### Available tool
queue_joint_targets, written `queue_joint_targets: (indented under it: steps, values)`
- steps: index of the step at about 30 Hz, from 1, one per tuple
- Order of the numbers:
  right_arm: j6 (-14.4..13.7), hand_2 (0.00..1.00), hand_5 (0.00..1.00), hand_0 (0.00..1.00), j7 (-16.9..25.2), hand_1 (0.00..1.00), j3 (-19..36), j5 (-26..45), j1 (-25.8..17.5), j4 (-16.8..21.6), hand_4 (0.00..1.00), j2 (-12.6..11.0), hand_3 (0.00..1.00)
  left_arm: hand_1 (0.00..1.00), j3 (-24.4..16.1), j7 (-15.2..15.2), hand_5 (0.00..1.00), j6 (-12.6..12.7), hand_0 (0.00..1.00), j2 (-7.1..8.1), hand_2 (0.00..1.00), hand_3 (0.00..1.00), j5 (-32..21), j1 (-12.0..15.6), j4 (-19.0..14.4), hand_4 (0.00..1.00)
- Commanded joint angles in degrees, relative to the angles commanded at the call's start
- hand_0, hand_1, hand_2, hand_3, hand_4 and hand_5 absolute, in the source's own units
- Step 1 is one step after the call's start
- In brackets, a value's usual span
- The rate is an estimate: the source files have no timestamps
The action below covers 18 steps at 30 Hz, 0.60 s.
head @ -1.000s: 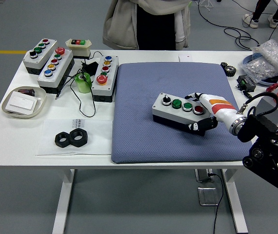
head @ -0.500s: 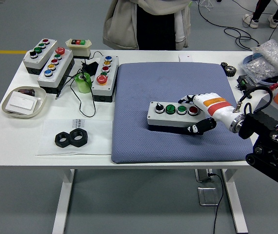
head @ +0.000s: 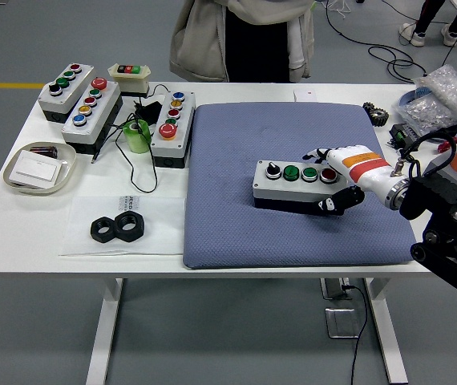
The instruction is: Pick up the button,place it on the desk,press the button,press the button
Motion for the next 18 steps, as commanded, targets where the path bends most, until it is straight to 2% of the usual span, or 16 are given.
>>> queue_joint_targets:
  steps: [1,2,7,8,13,15,18]
  values:
    - [0.0,0.710,0.134,0.735,0.0,0.665,0.1,0.0,0.0,0.0,0.923,0.0,0.985,0.645,0.0,0.0,0.998,0.0,0.683,0.00,0.739,0.784,0.0,0.0,0.0,0.684]
    - [0.2,0.914,0.130,0.954,0.0,0.821,0.5,-0.1,-0.1,0.1,0.967,0.0,0.998,0.645,0.0,0.0,0.998,0.0,0.683,-0.01,0.738,0.785,-0.1,0.0,0.0,0.683]
    - [1.7,0.914,0.130,0.954,0.3,0.821,1.5,-0.1,-0.1,-0.1,0.967,-0.1,0.998,0.645,0.1,-0.1,0.998,0.1,0.683,-0.03,0.738,0.785,-0.3,-0.1,0.0,0.683]
    - [2.4,0.998,0.114,0.998,0.4,0.896,1.4,0.0,0.0,-0.5,0.977,0.0,0.998,0.645,0.1,0.0,0.998,0.1,0.683,-0.03,0.739,0.785,-0.3,-0.1,0.0,0.682]
    - [4.7,0.998,0.114,0.998,0.7,0.896,1.3,0.7,0.0,-1.6,0.977,0.2,0.998,0.645,0.1,-0.1,0.998,0.1,0.683,-0.05,0.739,0.785,-0.4,-0.1,0.0,0.682]
    - [5.5,0.998,0.106,0.998,0.6,0.925,1.6,0.7,-0.2,-2.1,0.985,0.2,0.998,0.645,0.1,-0.1,0.998,0.1,0.682,-0.06,0.740,0.785,-0.4,-0.1,0.0,0.683]
    - [5.3,0.998,0.106,0.998,0.4,0.925,2.8,0.7,-0.8,-1.5,0.985,0.0,0.998,0.645,0.1,-0.1,0.998,0.1,0.682,-0.08,0.740,0.785,-0.4,-0.1,0.0,0.683]
